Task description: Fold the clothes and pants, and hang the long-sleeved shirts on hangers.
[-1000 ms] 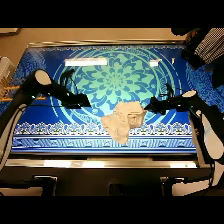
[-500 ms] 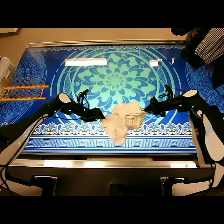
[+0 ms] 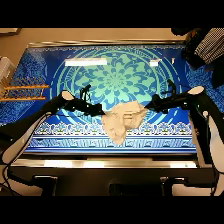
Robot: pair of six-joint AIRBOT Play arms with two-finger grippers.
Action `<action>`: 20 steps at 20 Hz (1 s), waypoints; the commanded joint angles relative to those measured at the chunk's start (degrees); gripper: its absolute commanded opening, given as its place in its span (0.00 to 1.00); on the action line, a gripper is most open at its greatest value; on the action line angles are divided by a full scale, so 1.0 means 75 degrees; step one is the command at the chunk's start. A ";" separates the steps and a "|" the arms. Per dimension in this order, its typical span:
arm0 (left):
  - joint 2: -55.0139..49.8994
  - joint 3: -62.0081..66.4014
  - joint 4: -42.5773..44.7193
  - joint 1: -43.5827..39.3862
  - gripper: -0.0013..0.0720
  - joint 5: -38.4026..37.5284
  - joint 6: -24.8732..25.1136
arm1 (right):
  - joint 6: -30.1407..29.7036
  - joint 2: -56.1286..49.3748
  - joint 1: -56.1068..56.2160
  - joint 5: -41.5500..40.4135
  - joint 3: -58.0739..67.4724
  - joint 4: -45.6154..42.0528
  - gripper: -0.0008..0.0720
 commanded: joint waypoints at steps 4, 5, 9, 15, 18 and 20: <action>0.1000 0.2218 0.1982 0.0530 0.04 -0.1040 -0.0927 | -0.0746 0.2250 0.0006 -0.0898 0.0592 -0.0044 0.05; 0.1341 0.2707 0.2512 0.0676 0.04 -0.1134 -0.1218 | -0.0746 0.2696 0.0006 -0.1300 0.0860 -0.0119 0.05; 0.2664 0.4511 0.3407 0.1166 0.04 -0.1361 -0.2226 | -0.0740 0.4389 0.0006 -0.2113 0.2078 -0.0201 0.05; 0.4724 0.5272 0.4905 0.1282 0.04 -0.1833 -0.3354 | 0.0026 0.6697 0.0006 -0.1929 0.2632 -0.1795 0.05; 0.5275 0.5272 0.4934 0.1271 0.04 -0.2291 -0.3689 | 0.0702 0.7367 0.0006 -0.1926 0.2632 -0.2259 0.05; 0.5327 0.5269 0.4931 0.1259 0.04 -0.2725 -0.3908 | 0.1244 0.7455 0.0006 -0.1769 0.2632 -0.2285 0.05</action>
